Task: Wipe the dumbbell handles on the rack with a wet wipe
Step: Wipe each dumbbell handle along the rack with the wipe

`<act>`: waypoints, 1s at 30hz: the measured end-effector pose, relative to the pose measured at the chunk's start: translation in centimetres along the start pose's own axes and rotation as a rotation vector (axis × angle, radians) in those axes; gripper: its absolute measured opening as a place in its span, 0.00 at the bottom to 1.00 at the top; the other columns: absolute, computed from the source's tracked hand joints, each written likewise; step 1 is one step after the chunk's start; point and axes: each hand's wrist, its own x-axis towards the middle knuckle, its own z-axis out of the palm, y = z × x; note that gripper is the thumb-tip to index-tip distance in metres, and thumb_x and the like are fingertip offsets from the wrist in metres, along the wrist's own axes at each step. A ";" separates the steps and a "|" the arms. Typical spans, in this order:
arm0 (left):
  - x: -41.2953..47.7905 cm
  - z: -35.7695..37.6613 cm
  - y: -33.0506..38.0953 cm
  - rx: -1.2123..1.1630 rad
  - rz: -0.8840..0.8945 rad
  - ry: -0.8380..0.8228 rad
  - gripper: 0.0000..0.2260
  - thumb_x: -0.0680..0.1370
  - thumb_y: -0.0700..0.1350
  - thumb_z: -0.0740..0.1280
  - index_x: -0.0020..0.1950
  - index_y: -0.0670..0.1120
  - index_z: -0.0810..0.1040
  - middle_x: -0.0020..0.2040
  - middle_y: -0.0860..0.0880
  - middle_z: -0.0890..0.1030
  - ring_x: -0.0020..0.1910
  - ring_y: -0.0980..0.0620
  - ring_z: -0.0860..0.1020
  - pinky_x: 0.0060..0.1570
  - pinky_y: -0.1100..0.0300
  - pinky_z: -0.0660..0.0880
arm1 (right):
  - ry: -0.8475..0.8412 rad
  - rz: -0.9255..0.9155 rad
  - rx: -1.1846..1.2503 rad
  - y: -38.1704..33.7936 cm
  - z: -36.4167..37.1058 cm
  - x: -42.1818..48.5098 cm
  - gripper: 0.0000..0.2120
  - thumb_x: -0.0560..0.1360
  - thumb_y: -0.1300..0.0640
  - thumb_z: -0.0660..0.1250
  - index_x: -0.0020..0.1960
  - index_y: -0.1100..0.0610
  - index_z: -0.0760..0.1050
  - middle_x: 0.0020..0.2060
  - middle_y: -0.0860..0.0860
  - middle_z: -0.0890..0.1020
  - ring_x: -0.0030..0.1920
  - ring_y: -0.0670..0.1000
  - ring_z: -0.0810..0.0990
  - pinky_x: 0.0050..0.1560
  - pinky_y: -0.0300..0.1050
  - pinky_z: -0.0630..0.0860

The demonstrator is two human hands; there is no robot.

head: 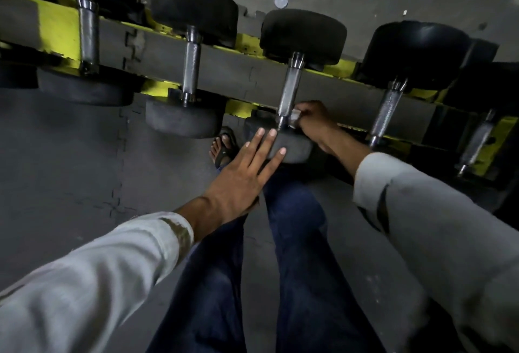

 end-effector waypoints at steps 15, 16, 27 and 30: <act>0.1 -0.9 0.5 0.018 -0.006 -0.086 0.58 0.75 0.64 0.69 0.80 0.39 0.29 0.77 0.30 0.28 0.79 0.30 0.34 0.80 0.38 0.48 | 0.054 0.069 0.424 1.1 -0.4 -1.3 0.07 0.73 0.68 0.71 0.43 0.57 0.83 0.41 0.51 0.83 0.43 0.47 0.79 0.46 0.42 0.76; 0.1 -0.7 0.5 0.018 -0.005 -0.076 0.56 0.76 0.62 0.68 0.80 0.39 0.29 0.77 0.30 0.28 0.79 0.29 0.35 0.80 0.38 0.47 | 0.087 0.091 0.467 0.6 -0.4 -0.5 0.09 0.74 0.68 0.71 0.44 0.55 0.82 0.42 0.52 0.83 0.43 0.49 0.80 0.46 0.43 0.76; 0.1 -0.7 0.2 0.031 -0.002 -0.048 0.48 0.78 0.54 0.66 0.82 0.40 0.33 0.78 0.30 0.29 0.79 0.29 0.35 0.79 0.39 0.46 | 0.137 0.240 0.879 -3.4 -2.5 3.9 0.14 0.77 0.74 0.55 0.40 0.58 0.67 0.19 0.45 0.75 0.24 0.41 0.74 0.32 0.34 0.74; 0.1 -0.6 0.0 0.020 0.001 -0.065 0.49 0.78 0.54 0.67 0.82 0.41 0.32 0.78 0.31 0.28 0.79 0.30 0.35 0.79 0.39 0.44 | 0.172 0.222 0.975 -3.6 -1.9 4.3 0.14 0.79 0.72 0.55 0.40 0.59 0.68 0.21 0.46 0.76 0.26 0.41 0.74 0.33 0.34 0.73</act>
